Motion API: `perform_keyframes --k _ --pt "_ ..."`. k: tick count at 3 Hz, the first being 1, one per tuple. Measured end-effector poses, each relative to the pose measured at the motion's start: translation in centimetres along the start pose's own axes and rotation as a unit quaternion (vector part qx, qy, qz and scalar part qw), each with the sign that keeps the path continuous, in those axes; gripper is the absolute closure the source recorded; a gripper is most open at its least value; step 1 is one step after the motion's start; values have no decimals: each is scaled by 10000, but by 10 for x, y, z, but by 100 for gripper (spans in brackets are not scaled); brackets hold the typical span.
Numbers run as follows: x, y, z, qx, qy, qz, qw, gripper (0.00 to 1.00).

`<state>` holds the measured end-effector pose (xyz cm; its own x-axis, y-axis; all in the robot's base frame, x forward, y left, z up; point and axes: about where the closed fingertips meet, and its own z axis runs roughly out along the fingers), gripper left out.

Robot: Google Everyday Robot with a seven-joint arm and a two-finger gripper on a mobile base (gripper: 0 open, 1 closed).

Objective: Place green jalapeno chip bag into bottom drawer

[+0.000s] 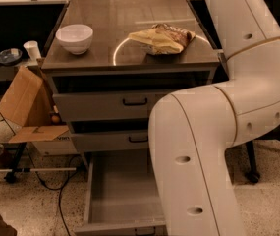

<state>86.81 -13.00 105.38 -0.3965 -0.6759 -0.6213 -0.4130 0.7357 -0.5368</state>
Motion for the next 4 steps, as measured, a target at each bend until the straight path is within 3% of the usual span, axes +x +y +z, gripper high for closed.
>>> perform_keyframes --k 2,4 --pt "-12 2 -35 -281 -268 -159 9991 100" --pt "-7 -8 -54 -326 -318 -119 9989 100"
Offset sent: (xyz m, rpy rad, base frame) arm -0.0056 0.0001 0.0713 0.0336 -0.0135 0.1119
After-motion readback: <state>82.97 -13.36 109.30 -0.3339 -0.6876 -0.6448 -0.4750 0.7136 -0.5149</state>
